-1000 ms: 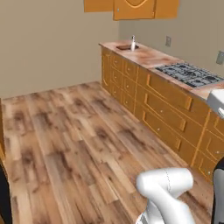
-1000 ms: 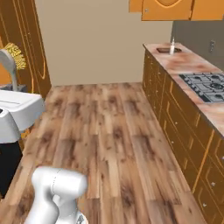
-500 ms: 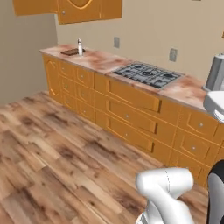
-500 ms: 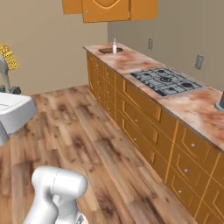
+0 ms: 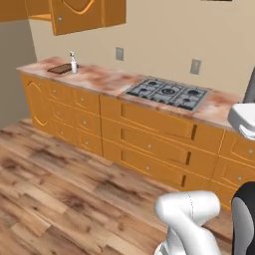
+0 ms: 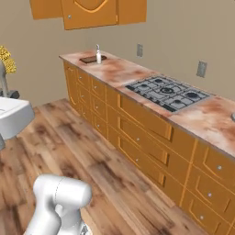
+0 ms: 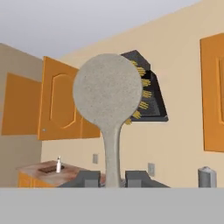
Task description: Grab the spray bottle from the cabinet, then place it next to the cutting board for sanitizing. Then grab the dish brush from the countertop next to the sink and place it next to the cutting board.
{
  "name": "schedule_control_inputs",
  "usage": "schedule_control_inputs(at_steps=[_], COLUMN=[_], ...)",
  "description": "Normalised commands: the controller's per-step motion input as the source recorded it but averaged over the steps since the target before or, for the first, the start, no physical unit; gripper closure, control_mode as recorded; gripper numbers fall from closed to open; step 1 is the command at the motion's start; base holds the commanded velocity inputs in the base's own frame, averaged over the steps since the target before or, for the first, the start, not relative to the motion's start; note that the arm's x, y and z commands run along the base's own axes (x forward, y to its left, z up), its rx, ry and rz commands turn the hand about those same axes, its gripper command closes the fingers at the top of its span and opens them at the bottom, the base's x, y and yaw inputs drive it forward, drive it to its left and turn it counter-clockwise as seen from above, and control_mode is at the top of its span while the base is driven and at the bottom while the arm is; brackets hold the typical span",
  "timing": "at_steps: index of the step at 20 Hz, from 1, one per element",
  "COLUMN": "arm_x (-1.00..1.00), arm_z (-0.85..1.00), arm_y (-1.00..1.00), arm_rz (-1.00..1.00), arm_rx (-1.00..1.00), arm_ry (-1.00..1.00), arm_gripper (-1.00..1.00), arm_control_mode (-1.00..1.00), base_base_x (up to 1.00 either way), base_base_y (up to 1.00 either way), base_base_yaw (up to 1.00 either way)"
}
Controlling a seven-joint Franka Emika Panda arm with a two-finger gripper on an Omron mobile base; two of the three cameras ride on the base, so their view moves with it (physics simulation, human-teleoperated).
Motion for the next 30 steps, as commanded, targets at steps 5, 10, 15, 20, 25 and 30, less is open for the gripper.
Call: schedule_control_inputs(at_steps=[5, 10, 15, 20, 25, 30], arm_x=[0.0, 0.0, 0.0, 0.0, 0.0, 0.0], arm_z=[0.0, 0.0, 0.0, 0.0, 0.0, 0.0], arm_y=[0.0, 0.0, 0.0, 0.0, 0.0, 0.0], arm_rz=[0.0, 0.0, 0.0, 0.0, 0.0, 0.0], arm_rx=[0.0, 0.0, 0.0, 0.0, 0.0, 0.0], arm_ry=[0.0, 0.0, 0.0, 0.0, 0.0, 0.0], arm_gripper=[1.0, 1.0, 1.0, 1.0, 1.0, 1.0], arm_control_mode=[1.0, 1.0, 1.0, 1.0, 1.0, 1.0], base_base_x=[0.93, 0.98, 1.0, 1.0, 1.0, 1.0], base_base_y=[1.0, 1.0, 1.0, 0.96, 0.96, 0.81], base_base_yaw=[-0.31, -0.21, -0.01, 0.0, 0.0, 0.0])
